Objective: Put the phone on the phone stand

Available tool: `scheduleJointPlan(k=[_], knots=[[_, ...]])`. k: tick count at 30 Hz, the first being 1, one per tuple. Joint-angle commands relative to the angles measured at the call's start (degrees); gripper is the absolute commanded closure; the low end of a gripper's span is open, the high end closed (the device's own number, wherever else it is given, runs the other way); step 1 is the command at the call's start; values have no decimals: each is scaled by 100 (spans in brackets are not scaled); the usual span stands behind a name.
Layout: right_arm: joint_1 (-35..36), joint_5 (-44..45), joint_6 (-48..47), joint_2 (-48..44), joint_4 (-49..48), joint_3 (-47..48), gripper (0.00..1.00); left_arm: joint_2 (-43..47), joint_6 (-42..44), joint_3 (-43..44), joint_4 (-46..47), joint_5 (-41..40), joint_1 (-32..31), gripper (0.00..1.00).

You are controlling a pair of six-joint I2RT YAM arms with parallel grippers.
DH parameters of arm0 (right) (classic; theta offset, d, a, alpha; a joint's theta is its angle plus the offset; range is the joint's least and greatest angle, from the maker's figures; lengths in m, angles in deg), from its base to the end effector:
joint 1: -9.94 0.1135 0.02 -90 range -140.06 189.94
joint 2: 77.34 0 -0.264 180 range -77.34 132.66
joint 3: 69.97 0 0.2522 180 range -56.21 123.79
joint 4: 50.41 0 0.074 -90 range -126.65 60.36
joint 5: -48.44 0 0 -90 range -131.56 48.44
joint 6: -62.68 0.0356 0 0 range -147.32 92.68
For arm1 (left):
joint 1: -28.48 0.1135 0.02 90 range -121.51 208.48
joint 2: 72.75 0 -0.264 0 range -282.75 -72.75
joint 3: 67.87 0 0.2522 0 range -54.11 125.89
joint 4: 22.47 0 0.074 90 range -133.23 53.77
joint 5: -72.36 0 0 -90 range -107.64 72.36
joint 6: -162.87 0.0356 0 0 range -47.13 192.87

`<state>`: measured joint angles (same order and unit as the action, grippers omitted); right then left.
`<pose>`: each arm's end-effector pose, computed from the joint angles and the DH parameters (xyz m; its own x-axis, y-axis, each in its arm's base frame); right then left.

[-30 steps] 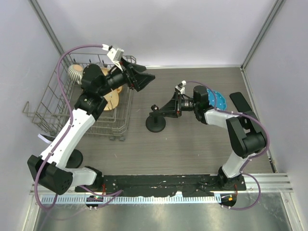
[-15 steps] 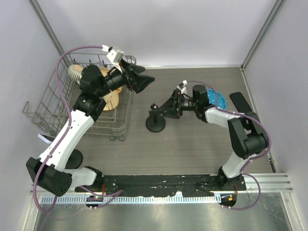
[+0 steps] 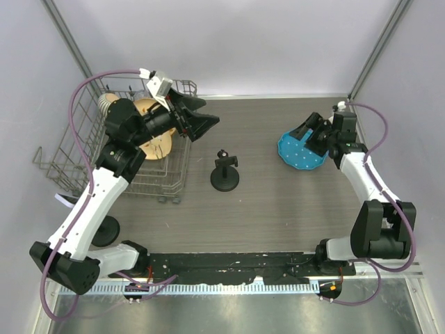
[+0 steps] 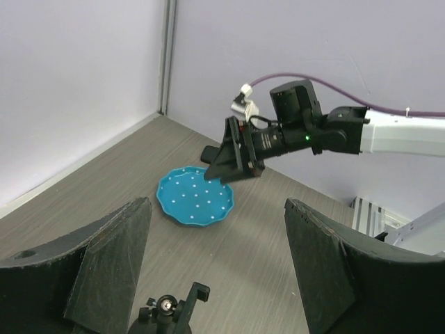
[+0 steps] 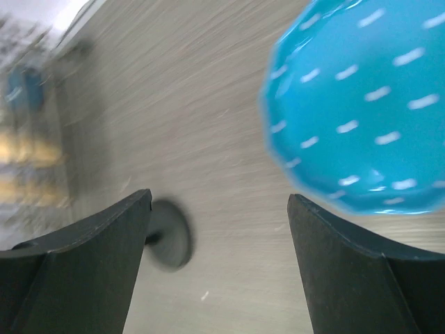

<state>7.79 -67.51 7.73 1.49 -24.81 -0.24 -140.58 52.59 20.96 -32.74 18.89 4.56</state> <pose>0.3054 0.0041 0.2723 -0.6528 0.5413 -0.5300 0.0600 0.7344 0.6761 0.2260 -0.1234 0.4675 -0.1386 -0.2432 -0.9600 0.8661 0.4404 -0.2366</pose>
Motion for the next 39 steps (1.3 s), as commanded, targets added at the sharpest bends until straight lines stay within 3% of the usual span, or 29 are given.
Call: scheduleJointPlan(k=[1, 3, 6, 12, 16, 19, 20, 21, 22, 23, 29, 31, 35, 39], knots=[[-180, 3312, -902, 202, 190, 784, 16, 191, 260, 69, -216, 29, 19, 19], [-233, 4539, -1052, 578, -180, 924, 16, 209, 453, 96, -331, -111, 10, 19], [-373, 5518, -1149, 1464, -515, 1484, 16, 244, 664, 113, -638, -339, 10, 18], [-979, 5663, 27, 2821, -243, 2778, 22, 244, 876, 131, -823, -559, 19, 18], [-1094, 6205, 327, 3165, -952, 2832, 34, 139, 876, 148, -815, -656, 10, 18], [-1208, 6620, 380, 3533, -903, 3078, 55, 77, 876, 157, -797, -656, 10, 18], [-1261, 6551, 397, 3804, -824, 3287, 69, 69, 876, 166, -797, -656, 37, 18], [-1322, 6516, 537, 3937, -719, 3428, 74, 42, 867, 175, -788, -648, 45, 18], [-1436, 6498, 643, 4086, -378, 3560, 88, 25, 858, 184, -788, -648, 72, 18], [-1437, 6507, 574, 4201, -340, 3701, 95, 16, 858, 184, -805, -630, 72, 18], [-1463, 6788, 319, 4457, -182, 4062, 99, -37, 902, 228, -885, -621, 107, 18], [-1463, 6464, -249, 4667, -191, 4246, 99, -28, 902, 228, -885, -604, 116, 18], [-1402, 6305, -778, 5212, 731, 5465, 99, -46, 937, 245, -920, -586, 116, 18], [-1201, 6323, -1280, 5556, 1172, 6049, 99, -55, 929, 245, -902, -560, 125, 18]])
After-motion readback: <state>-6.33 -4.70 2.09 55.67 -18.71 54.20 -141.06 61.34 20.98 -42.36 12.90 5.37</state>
